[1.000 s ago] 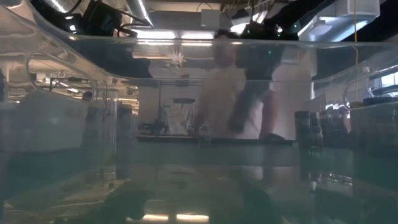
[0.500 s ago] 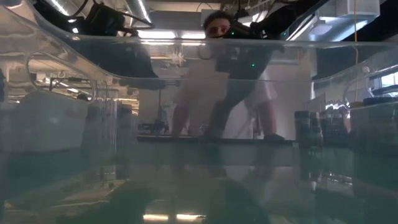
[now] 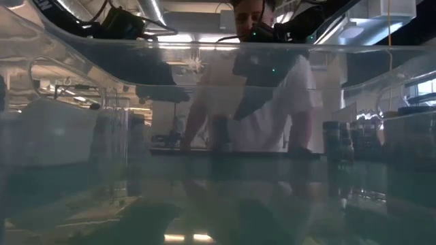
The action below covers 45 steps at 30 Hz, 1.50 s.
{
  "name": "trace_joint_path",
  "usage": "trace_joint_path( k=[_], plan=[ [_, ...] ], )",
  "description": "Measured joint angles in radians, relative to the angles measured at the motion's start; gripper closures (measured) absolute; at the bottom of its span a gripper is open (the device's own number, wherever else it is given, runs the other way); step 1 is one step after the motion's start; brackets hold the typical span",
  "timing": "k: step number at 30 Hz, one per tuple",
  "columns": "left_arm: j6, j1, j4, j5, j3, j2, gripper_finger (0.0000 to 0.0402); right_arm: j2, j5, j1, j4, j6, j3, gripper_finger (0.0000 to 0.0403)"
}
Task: Sort spices by type
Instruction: Put the yellow spice bottle into the top transparent bin
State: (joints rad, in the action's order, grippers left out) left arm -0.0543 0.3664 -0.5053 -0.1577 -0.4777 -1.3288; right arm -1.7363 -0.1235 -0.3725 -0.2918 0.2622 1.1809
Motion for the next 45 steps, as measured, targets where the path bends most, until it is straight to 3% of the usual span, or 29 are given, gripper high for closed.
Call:
trace_joint_path(
  k=[13,20,25,37,40,45],
  plan=[
    [-0.027,-0.006,-0.001,0.198,-0.157,-0.124,0.0095,0.154,-0.046,-0.001,-0.126,-0.003,-0.011,0.0095],
    [-0.053,-0.022,0.001,0.199,-0.299,-0.306,0.0095,0.215,-0.131,-0.001,0.006,0.020,-0.181,0.0095],
    [-0.112,0.009,0.128,0.203,-0.362,-0.360,0.0095,0.285,-0.130,0.000,0.088,-0.018,-0.284,0.0095],
    [-0.150,0.048,0.038,0.375,-0.370,-0.484,0.0097,0.299,-0.121,-0.001,0.183,-0.097,-0.365,0.0095],
    [-0.150,0.045,-0.023,0.386,-0.369,-0.507,0.0116,0.303,-0.109,-0.001,0.196,-0.101,-0.364,0.0095],
    [-0.157,0.047,-0.065,0.398,-0.370,-0.515,0.0183,0.303,-0.037,0.000,0.221,-0.178,-0.364,0.0095]
  ],
)
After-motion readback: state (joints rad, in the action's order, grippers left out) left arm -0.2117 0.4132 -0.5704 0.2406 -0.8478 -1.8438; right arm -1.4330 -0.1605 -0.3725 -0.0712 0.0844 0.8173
